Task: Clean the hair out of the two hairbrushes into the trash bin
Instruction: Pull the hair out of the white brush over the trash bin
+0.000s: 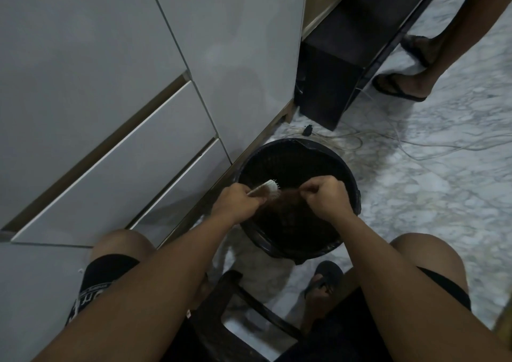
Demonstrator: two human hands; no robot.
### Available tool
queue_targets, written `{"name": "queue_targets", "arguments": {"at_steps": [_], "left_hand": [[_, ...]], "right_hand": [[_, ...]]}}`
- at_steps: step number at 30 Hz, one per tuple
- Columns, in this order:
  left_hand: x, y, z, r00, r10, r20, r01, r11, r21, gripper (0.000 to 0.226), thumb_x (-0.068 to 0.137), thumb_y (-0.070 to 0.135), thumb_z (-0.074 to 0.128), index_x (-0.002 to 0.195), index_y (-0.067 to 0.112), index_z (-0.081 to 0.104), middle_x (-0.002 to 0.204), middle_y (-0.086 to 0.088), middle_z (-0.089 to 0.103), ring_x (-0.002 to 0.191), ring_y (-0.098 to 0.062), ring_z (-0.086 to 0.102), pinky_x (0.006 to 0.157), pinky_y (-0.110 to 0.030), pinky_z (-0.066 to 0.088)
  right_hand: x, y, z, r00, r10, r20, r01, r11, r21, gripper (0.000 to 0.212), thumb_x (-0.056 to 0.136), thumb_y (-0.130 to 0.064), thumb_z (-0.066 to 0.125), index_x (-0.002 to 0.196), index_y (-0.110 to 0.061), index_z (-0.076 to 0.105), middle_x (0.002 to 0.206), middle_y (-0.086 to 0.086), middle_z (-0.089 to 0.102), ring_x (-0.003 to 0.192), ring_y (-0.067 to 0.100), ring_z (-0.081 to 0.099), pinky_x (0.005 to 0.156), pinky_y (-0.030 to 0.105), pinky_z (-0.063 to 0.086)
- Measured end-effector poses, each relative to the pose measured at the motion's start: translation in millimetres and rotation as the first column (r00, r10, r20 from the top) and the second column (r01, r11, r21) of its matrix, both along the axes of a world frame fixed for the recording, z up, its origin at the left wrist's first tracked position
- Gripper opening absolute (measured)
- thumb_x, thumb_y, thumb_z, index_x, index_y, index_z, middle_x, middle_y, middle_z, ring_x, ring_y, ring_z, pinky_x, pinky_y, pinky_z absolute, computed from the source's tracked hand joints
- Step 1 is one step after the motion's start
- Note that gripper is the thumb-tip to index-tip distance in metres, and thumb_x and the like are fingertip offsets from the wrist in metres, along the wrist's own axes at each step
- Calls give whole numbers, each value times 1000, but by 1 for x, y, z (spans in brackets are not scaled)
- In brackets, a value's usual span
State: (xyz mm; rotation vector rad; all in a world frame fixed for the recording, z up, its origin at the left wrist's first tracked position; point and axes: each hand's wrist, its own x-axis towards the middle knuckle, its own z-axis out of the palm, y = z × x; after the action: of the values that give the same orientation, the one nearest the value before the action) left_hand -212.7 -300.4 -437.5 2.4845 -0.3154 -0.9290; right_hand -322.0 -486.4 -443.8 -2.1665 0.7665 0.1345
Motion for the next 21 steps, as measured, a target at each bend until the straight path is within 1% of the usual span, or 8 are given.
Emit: {"name": "queue_targets", "arguments": {"at_steps": [3,5,8,11,14,16,19,21], "left_hand": [[0,-3,2,1000,10,-7,-10,1000,-8,32,74,56,64,69,24,66,79,-3,70,78,-21,68,76,-37,57],[0,-4,4,1000,4,-10,-4,1000,-18,31,74,55,63,68,24,66,77,-2,70,76,-21,68,77,-38,58],[-1,-9,5,1000,-7,-20,6,999,-35,30,76,52,65,68,23,66,77,-3,70,77,-21,68,78,-39,58],[-4,-14,7,999,-20,-45,18,999,-45,35,73,55,63,67,21,66,78,-4,71,78,-23,69,78,-40,58],[-4,-15,8,998,-46,-52,43,998,-48,37,74,55,62,70,19,68,78,-4,71,78,-22,68,78,-40,58],[-3,-15,8,997,-64,-41,62,997,-38,34,77,52,63,70,19,69,76,-3,70,76,-21,68,75,-37,56],[-1,-13,8,996,-88,-18,88,996,-12,33,82,49,62,66,20,65,71,-1,67,71,-20,65,64,-31,49],[0,-11,8,996,-86,-14,86,996,-1,32,83,47,64,65,20,64,71,-1,67,71,-19,65,62,-30,47]], "right_hand": [[1,5,4,994,98,57,-105,985,135,42,85,-14,69,124,-25,61,122,-3,63,116,11,54,96,29,44],[2,14,6,981,144,128,-162,977,140,50,83,-18,72,130,-26,57,125,-4,61,118,9,52,96,26,42],[2,24,2,951,237,196,-226,971,-74,34,82,-23,73,116,-21,67,116,-3,66,108,10,59,95,30,48],[1,24,-2,947,246,205,-198,953,-230,12,86,-21,69,96,-19,75,101,-2,72,94,12,64,89,36,53],[0,18,-1,977,161,137,-121,958,-260,13,91,-25,62,94,-22,75,89,-5,74,81,10,66,80,33,55],[0,15,4,990,123,70,-99,955,-278,16,93,-27,60,95,-23,74,88,-5,73,80,11,65,77,31,53],[0,10,7,997,73,3,-68,940,-333,18,93,-29,57,93,-23,75,85,-1,73,79,18,65,74,35,53],[0,8,8,999,41,-31,-49,939,-342,19,94,-30,57,93,-23,74,86,1,72,81,21,65,75,37,53]]}}
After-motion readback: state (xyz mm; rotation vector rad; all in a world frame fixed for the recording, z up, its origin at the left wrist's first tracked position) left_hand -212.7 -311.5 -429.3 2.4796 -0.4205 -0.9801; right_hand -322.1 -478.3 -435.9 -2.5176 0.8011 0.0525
